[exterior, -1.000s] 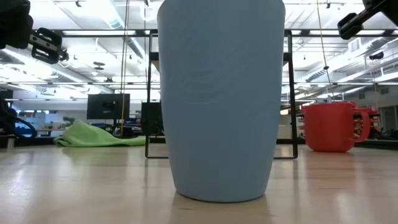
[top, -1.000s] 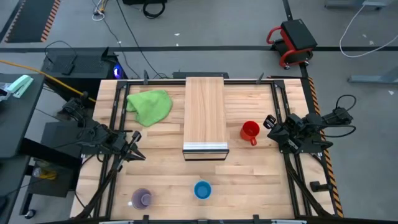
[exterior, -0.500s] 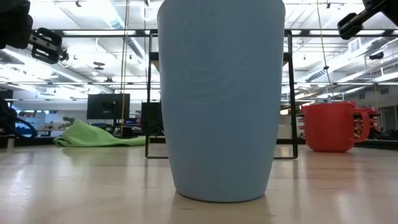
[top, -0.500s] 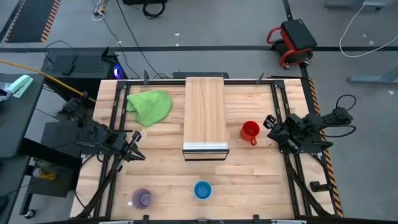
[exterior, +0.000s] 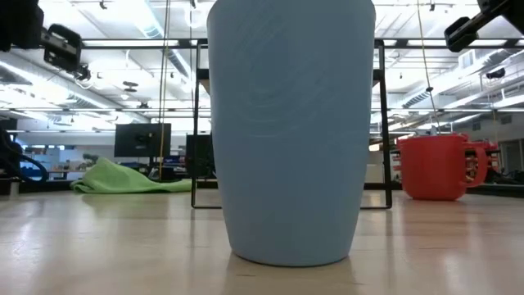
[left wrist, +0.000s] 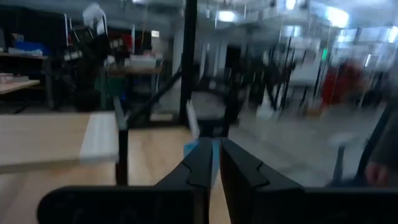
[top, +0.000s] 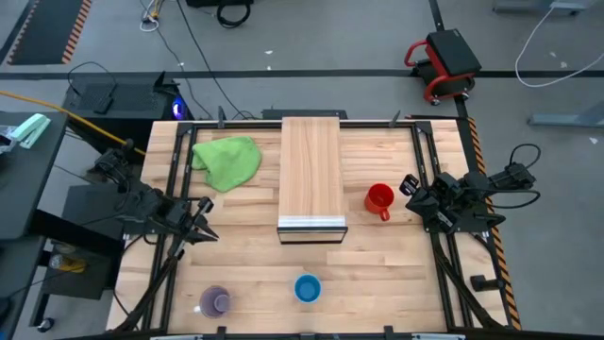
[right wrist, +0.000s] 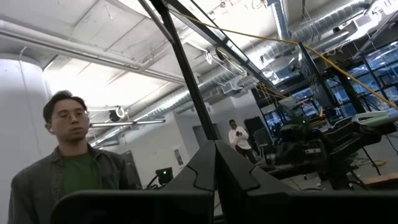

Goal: Stack small to large cups/mugs on shelf
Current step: Put the violet mug on the shelf

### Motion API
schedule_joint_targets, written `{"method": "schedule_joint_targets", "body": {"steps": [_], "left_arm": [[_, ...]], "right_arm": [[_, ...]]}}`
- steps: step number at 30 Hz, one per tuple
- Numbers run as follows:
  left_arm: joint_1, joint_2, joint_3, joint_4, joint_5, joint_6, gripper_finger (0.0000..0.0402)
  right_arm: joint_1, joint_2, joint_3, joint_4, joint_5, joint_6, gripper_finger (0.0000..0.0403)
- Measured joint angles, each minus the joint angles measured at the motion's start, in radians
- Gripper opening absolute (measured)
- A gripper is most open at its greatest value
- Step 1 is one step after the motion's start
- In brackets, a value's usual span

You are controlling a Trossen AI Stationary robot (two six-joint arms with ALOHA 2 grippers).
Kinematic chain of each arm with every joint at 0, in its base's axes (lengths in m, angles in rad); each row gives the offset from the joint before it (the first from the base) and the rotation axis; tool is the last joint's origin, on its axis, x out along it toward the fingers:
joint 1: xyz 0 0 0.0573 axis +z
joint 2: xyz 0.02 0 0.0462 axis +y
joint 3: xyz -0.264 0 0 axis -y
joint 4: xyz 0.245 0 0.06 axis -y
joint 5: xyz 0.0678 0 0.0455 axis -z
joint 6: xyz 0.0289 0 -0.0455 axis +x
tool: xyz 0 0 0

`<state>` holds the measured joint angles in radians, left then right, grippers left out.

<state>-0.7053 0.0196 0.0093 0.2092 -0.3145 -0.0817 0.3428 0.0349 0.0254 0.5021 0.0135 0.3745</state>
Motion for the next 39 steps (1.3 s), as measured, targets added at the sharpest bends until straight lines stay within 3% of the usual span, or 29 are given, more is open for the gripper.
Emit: {"method": "schedule_joint_targets", "body": {"steps": [15,20,26,32,36,39], "left_arm": [[0.002,0.0,0.001,0.668,-0.003,-0.165,0.0036],[0.002,-0.001,0.065,0.797,-0.006,-0.089,0.0032],[0.002,0.059,0.252,0.789,-0.006,0.109,0.0024],[0.002,0.227,0.489,0.684,-0.006,0.254,0.0018],[0.002,0.341,0.658,0.381,-0.051,0.3,0.002],[0.001,0.433,0.807,-0.01,-0.302,0.147,0.0018]], "right_arm": [[0.0,0.0,0.0,0.0,0.0,0.0,0.0015],[0.0,0.0,0.0,0.0,0.0,0.0,0.0015],[0.0,0.0,0.0,0.0,0.0,0.0,0.0015],[0.0,0.0,0.0,0.0,0.0,0.0,0.0015],[0.0,0.0,0.0,0.0,0.0,0.0,0.0015],[0.0,0.0,0.0,0.0,0.0,0.0,0.0015]]}}
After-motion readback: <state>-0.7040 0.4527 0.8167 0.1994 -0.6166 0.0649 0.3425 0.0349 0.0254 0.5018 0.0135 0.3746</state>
